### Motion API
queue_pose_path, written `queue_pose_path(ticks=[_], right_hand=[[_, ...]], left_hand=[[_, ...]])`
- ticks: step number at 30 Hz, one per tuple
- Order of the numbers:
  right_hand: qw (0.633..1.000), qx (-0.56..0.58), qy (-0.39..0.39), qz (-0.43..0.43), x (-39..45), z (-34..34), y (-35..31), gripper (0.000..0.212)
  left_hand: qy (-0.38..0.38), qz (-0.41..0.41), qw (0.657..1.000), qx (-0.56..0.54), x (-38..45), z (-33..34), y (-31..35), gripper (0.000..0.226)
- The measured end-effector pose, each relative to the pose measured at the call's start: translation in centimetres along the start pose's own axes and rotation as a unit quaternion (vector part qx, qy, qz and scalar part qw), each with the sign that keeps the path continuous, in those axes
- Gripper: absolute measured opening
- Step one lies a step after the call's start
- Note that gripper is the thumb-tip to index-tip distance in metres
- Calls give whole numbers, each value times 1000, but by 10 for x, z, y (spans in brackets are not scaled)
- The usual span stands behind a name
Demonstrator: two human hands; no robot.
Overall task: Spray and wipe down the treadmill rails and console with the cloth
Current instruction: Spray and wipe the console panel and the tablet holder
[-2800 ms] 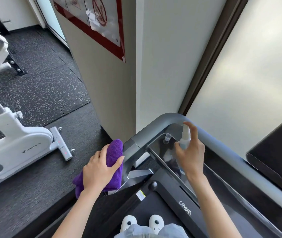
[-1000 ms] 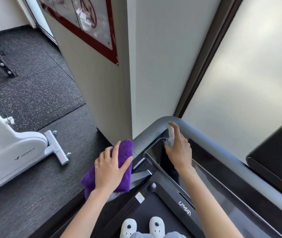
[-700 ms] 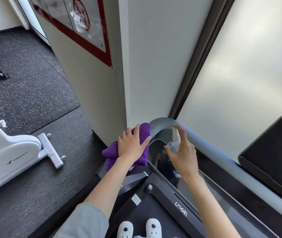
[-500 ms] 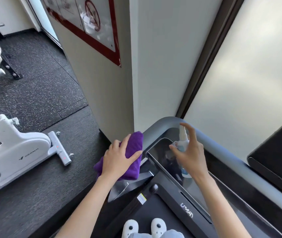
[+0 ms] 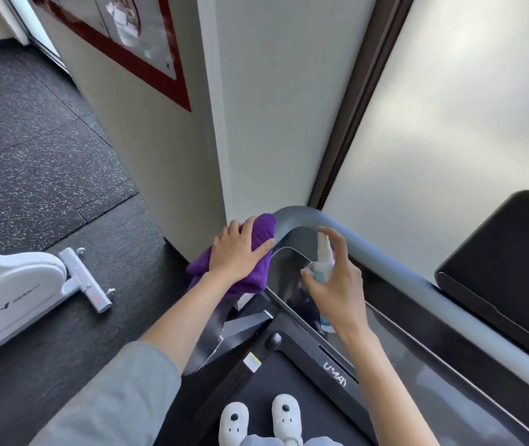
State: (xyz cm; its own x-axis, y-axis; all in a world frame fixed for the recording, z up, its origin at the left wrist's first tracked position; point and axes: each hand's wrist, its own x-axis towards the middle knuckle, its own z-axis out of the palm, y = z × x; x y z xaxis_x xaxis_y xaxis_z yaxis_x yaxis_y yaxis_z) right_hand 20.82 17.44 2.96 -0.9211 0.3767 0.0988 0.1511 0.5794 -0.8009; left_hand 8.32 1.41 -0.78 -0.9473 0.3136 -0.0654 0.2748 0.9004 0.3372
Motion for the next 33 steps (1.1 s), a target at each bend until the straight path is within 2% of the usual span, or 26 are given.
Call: queue_pose_path(ticks=[4, 9, 13, 17, 21, 26, 30, 33], right_hand=[[998, -6, 40, 44, -13, -21, 16, 72], [996, 20, 49, 66, -12, -29, 17, 71], [996, 42, 46, 66, -7, -25, 16, 73], [995, 53, 49, 64, -1, -24, 16, 73], [994, 57, 63, 63, 0, -31, 17, 71], [993, 41, 101, 54, -7, -50, 22, 72], [990, 39, 125, 60, -15, -61, 23, 71], [990, 38, 125, 54, -17, -61, 22, 72]], left_hand=[[-25, -3, 1000, 16, 25, 1, 25, 73], [-24, -26, 999, -11, -21, -12, -3, 76], [13, -40, 999, 25, -69, -17, -34, 73], [50, -33, 998, 27, -55, -9, -19, 59], [44, -1, 999, 28, 8, 3, 24, 55], [17, 73, 993, 87, 75, 16, 80, 54], [24, 110, 989, 97, 81, 23, 106, 50], [46, 150, 981, 116, 65, 25, 101, 52]])
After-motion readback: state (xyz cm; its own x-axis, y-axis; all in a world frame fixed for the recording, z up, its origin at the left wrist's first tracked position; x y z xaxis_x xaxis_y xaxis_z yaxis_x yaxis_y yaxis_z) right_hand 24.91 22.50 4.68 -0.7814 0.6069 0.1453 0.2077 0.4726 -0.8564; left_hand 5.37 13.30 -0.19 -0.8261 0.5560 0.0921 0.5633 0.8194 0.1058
